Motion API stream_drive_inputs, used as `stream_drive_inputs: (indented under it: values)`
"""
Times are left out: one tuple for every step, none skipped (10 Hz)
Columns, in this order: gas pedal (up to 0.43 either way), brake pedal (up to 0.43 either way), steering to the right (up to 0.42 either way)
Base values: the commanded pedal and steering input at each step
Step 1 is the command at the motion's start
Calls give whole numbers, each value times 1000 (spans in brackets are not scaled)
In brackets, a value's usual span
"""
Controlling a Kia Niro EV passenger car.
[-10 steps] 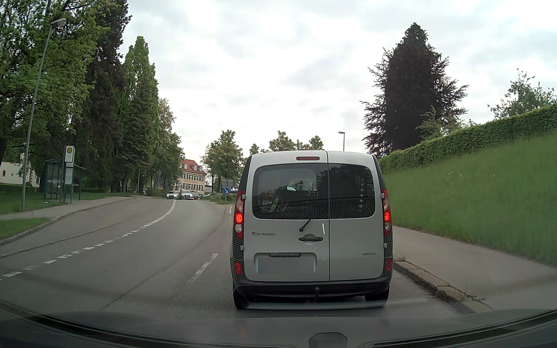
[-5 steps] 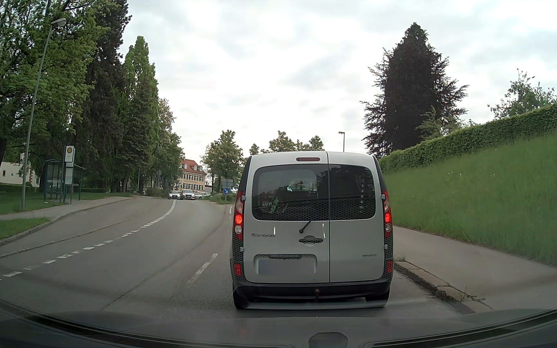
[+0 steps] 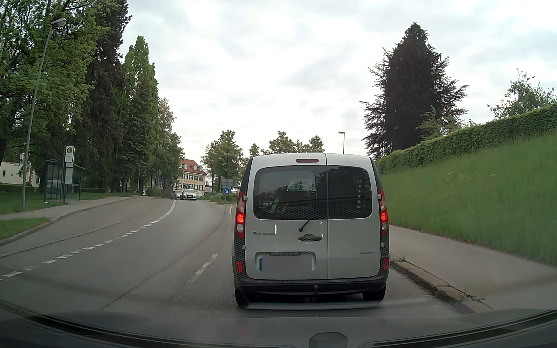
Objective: Follow the waypoints while adhering to traffic rules and regulations
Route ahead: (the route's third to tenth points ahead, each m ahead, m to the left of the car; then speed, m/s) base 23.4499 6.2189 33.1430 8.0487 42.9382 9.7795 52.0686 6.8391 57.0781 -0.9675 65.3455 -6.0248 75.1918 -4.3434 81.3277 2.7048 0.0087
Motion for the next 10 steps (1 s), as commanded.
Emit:
stream_drive_inputs:
  values:
    - [0, 0, -36]
    - [0, 0, -36]
    - [79, 0, -36]
    - [130, 0, -36]
    - [169, 0, -36]
    - [197, 0, -36]
    - [220, 0, -36]
    - [220, 0, -36]
    - [220, 0, -36]
    - [220, 0, -36]
